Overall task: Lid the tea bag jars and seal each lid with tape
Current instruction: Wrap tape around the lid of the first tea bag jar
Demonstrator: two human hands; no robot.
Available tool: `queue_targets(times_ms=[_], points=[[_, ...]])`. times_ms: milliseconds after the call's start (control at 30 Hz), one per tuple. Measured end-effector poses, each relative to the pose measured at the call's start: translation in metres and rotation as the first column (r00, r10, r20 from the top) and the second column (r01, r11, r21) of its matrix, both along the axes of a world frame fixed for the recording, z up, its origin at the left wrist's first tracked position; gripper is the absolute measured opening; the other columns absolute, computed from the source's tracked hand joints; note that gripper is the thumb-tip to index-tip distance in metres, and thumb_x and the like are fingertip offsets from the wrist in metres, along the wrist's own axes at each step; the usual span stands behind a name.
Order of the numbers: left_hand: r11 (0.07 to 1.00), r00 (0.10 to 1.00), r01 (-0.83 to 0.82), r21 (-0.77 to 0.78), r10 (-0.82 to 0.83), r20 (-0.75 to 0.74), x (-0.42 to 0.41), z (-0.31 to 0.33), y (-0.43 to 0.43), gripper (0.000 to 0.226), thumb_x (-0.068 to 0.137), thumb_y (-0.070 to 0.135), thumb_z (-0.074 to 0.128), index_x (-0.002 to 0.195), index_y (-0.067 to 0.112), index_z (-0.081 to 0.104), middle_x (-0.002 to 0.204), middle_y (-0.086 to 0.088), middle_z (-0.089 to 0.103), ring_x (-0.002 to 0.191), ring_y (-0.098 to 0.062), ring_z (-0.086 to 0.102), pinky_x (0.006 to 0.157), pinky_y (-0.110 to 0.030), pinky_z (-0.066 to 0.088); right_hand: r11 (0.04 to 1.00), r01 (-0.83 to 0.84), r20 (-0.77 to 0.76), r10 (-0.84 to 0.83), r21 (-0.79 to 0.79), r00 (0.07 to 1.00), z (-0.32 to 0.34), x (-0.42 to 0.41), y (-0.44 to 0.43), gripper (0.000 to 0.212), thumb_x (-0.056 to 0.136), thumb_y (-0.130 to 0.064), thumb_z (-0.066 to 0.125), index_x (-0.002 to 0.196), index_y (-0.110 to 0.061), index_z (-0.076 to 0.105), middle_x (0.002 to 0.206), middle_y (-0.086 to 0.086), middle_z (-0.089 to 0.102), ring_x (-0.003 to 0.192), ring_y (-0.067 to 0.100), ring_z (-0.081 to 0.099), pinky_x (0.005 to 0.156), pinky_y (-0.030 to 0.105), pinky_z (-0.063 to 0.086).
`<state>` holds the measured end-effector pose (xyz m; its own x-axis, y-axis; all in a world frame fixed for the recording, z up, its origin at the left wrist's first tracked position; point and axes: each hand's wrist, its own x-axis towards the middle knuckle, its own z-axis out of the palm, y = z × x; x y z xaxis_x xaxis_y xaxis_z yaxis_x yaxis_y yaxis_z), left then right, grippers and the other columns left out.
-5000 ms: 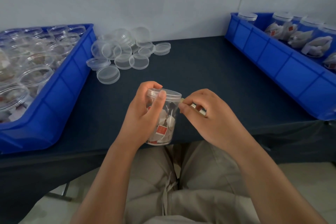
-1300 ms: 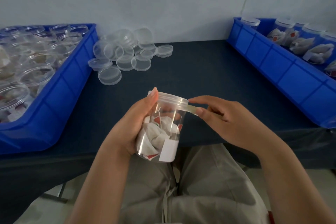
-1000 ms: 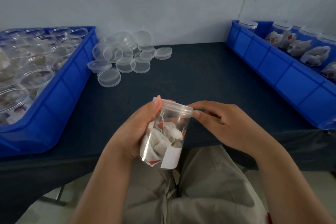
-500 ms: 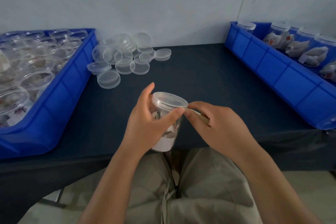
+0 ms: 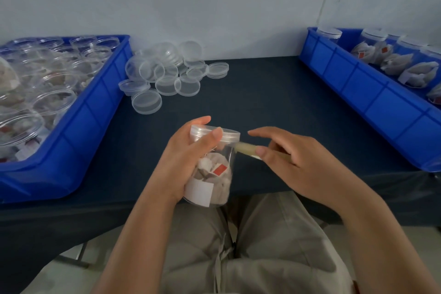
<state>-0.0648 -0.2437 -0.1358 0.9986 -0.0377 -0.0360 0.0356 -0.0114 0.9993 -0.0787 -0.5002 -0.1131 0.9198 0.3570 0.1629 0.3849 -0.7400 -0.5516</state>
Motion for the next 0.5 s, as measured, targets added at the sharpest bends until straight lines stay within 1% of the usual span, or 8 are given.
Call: queue_targets(times_ms=[33, 100, 200, 300, 333, 400, 467, 500], points=[[0.996, 0.999, 0.025, -0.086, -0.028, -0.040, -0.001, -0.001, 0.001, 0.092, 0.057, 0.079, 0.089, 0.136, 0.038, 0.067, 0.124, -0.001, 0.076, 0.109, -0.020, 0.077, 0.080, -0.031, 0.062, 1.000, 0.008, 0.008, -0.008, -0.001, 1.000, 0.001, 0.000, -0.001, 0.047, 0.101, -0.073, 0.041, 0.143, -0.055, 0.049, 0.102, -0.025, 0.063, 0.091, -0.002, 0.064, 0.075, 0.007, 0.045], [0.967, 0.988, 0.074, -0.243, -0.104, -0.113, -0.004, -0.002, 0.005, 0.097, 0.057, 0.072, 0.094, 0.138, 0.027, 0.068, 0.127, -0.014, 0.075, 0.109, -0.026, 0.076, 0.081, -0.039, 0.061, 0.999, 0.035, 0.023, -0.035, -0.004, 0.999, 0.002, 0.000, -0.004, 0.047, 0.100, -0.071, 0.045, 0.141, -0.051, 0.055, 0.101, -0.027, 0.064, 0.094, -0.004, 0.063, 0.073, 0.009, 0.046], [0.928, 0.959, 0.178, -0.327, -0.238, -0.155, -0.004, -0.002, 0.010, 0.095, 0.061, 0.068, 0.094, 0.137, 0.016, 0.069, 0.126, -0.020, 0.073, 0.103, -0.028, 0.076, 0.080, -0.041, 0.061, 0.998, 0.061, 0.026, -0.060, -0.031, 0.998, 0.001, 0.001, -0.005, 0.054, 0.097, -0.075, 0.044, 0.137, -0.044, 0.065, 0.097, -0.029, 0.064, 0.096, -0.008, 0.061, 0.066, 0.013, 0.045], [0.867, 0.924, 0.273, -0.418, -0.357, -0.138, -0.005, -0.007, 0.007, 0.088, 0.070, 0.065, 0.091, 0.132, 0.006, 0.071, 0.117, -0.024, 0.072, 0.094, -0.030, 0.075, 0.076, -0.041, 0.061, 0.999, 0.032, -0.009, -0.032, 0.003, 0.999, -0.001, 0.003, -0.002, 0.049, 0.097, -0.075, 0.044, 0.129, -0.047, 0.069, 0.102, -0.034, 0.063, 0.095, -0.007, 0.062, 0.067, 0.013, 0.047], [0.854, 0.921, 0.288, -0.432, -0.371, -0.119, -0.005, -0.008, 0.006, 0.089, 0.072, 0.064, 0.090, 0.133, 0.003, 0.069, 0.116, -0.026, 0.071, 0.094, -0.032, 0.074, 0.077, -0.041, 0.061, 0.999, 0.027, -0.019, -0.026, 0.019, 0.999, -0.001, 0.002, -0.001, 0.048, 0.097, -0.076, 0.044, 0.130, -0.049, 0.067, 0.102, -0.034, 0.063, 0.094, -0.007, 0.063, 0.068, 0.013, 0.047], [0.863, 0.925, 0.306, -0.402, -0.369, -0.088, -0.004, -0.012, 0.004, 0.092, 0.072, 0.066, 0.089, 0.134, 0.002, 0.067, 0.118, -0.025, 0.070, 0.098, -0.032, 0.072, 0.082, -0.042, 0.061, 0.999, 0.012, -0.028, -0.011, 0.035, 1.000, -0.002, 0.001, 0.001, 0.048, 0.097, -0.076, 0.044, 0.137, -0.055, 0.059, 0.102, -0.038, 0.063, 0.095, -0.010, 0.062, 0.072, 0.008, 0.046], [0.883, 0.927, 0.327, -0.336, -0.369, -0.067, -0.004, -0.013, 0.007, 0.089, 0.071, 0.069, 0.087, 0.134, 0.008, 0.070, 0.119, -0.020, 0.072, 0.103, -0.031, 0.071, 0.087, -0.042, 0.059, 1.000, -0.012, -0.037, 0.013, 0.028, 0.999, -0.002, 0.000, 0.003, 0.044, 0.100, -0.073, 0.044, 0.139, -0.057, 0.056, 0.107, -0.045, 0.061, 0.101, -0.015, 0.060, 0.072, 0.009, 0.047], [0.894, 0.927, 0.345, -0.286, -0.372, -0.045, -0.004, -0.014, 0.008, 0.086, 0.073, 0.071, 0.085, 0.134, 0.012, 0.072, 0.119, -0.016, 0.074, 0.104, -0.029, 0.072, 0.087, -0.041, 0.060, 0.999, -0.024, -0.046, 0.025, 0.029, 0.999, -0.002, 0.000, 0.004, 0.040, 0.102, -0.071, 0.045, 0.138, -0.058, 0.057, 0.114, -0.046, 0.061, 0.106, -0.016, 0.059, 0.076, 0.011, 0.047]])
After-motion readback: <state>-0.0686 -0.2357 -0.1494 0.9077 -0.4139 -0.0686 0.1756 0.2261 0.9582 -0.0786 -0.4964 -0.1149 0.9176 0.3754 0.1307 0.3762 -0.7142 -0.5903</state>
